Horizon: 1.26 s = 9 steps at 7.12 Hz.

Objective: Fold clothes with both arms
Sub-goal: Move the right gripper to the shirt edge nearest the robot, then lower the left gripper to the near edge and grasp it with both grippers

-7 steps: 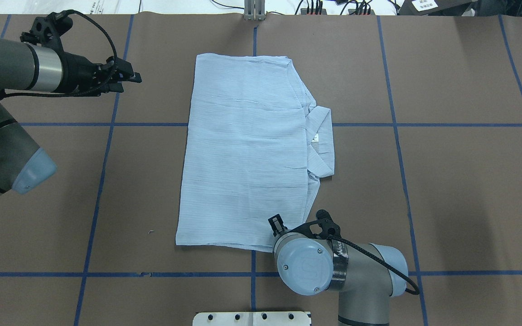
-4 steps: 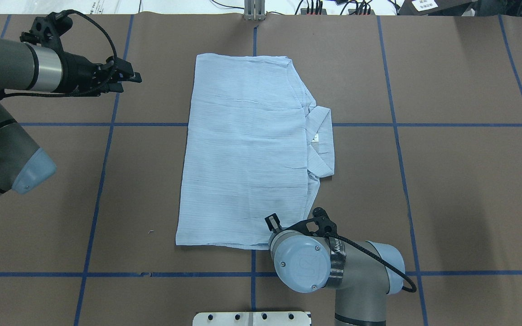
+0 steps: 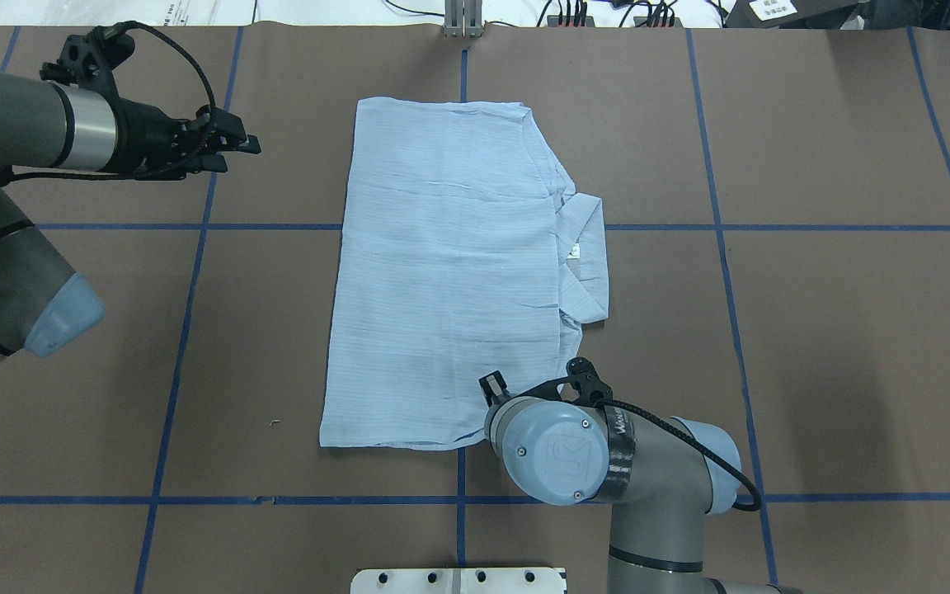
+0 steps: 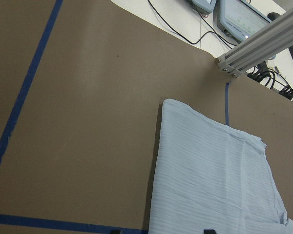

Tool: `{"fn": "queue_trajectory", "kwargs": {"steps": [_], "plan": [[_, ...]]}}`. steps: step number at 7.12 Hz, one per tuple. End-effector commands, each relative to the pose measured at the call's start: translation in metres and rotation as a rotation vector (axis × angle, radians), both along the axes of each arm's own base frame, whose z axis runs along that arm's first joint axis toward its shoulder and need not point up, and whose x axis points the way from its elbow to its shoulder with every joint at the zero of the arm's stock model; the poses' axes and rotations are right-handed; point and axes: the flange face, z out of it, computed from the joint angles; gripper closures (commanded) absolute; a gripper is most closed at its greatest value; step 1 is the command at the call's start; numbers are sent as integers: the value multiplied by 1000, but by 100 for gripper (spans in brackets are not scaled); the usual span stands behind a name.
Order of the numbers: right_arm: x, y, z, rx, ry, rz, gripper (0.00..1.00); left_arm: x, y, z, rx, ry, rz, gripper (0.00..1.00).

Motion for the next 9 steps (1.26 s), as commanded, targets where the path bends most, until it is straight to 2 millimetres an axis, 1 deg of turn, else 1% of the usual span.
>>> {"fn": "queue_trajectory", "kwargs": {"steps": [1,2,3,4,5,6,7,9], "plan": [[20,-8,-3,-25,-17,-15,100,50,35,1,-135,52,12,36],[34,-4,3,-25,-20,-19,100,99,76,-7,-200,74,10,37],[39,-3,5,-25,-19,-19,100,130,125,-30,-250,71,31,37],[42,-4,6,-24,-20,-17,100,152,175,-57,-306,17,58,37],[42,-3,11,-26,-12,-18,100,183,222,-58,-326,7,45,37],[41,-2,13,-26,-8,-18,100,192,241,-41,-341,-26,57,37],[40,1,13,-26,-8,-22,100,196,259,-18,-352,-66,65,37],[36,5,13,-24,-5,-28,100,203,271,-14,-361,-73,71,37]]}}
